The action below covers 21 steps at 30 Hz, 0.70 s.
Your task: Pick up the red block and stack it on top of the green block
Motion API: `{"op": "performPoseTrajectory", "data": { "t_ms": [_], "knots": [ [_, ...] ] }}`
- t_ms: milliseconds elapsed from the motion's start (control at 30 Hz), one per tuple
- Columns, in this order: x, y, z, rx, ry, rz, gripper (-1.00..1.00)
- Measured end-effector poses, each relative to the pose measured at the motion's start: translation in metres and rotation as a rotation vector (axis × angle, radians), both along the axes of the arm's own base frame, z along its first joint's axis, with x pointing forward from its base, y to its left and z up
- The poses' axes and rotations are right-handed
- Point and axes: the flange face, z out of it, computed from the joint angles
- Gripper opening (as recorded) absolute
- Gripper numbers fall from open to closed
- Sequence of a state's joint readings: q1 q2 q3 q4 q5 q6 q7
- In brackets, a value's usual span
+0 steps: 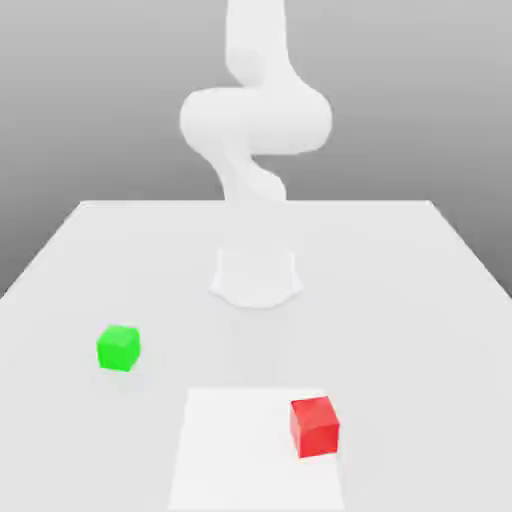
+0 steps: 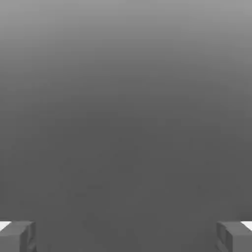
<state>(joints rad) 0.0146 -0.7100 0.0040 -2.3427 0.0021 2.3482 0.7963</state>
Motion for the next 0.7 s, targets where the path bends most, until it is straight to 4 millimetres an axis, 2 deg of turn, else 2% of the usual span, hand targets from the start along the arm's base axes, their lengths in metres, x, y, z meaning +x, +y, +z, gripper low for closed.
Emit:
{"op": "performPoseTrajectory", "data": {
  "t_ms": [67, 167, 333, 500, 633, 700],
  "knots": [
    [0.025, 0.007, -0.045, -0.004, 0.072, 0.018, 0.00],
    [0.052, 0.018, -0.111, -0.011, 0.175, 0.043, 0.00],
    [0.072, 0.037, -0.223, -0.027, 0.344, 0.085, 0.00],
    [0.063, 0.053, -0.333, -0.047, 0.512, 0.126, 0.00],
    [0.036, 0.065, -0.415, -0.069, 0.646, 0.163, 0.00],
    [0.024, 0.067, -0.448, -0.076, 0.696, 0.174, 0.00]
  ]
}}
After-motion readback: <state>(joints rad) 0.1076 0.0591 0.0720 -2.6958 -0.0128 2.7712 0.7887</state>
